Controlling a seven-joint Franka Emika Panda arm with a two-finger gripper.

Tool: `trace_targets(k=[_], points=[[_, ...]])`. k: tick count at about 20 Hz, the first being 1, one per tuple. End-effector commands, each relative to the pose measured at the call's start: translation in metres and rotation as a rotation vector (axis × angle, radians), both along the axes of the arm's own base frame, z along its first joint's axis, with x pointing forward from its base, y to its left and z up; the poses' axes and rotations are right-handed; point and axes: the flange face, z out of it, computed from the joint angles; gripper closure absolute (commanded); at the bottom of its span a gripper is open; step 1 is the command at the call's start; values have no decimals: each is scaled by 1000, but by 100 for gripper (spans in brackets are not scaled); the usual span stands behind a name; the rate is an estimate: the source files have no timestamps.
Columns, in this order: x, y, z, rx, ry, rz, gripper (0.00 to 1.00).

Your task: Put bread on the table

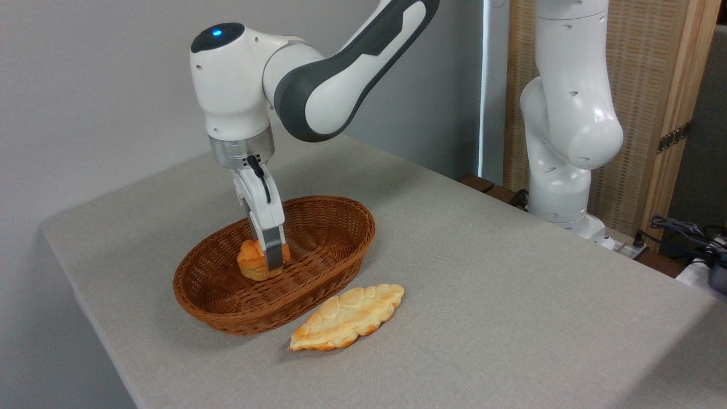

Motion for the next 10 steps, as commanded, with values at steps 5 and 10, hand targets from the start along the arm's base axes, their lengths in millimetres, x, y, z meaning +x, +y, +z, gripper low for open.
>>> trace_targets(k=[5, 10], points=[[3, 13, 15, -11, -39, 26, 59], [9, 17, 31, -23, -62, 42, 60]])
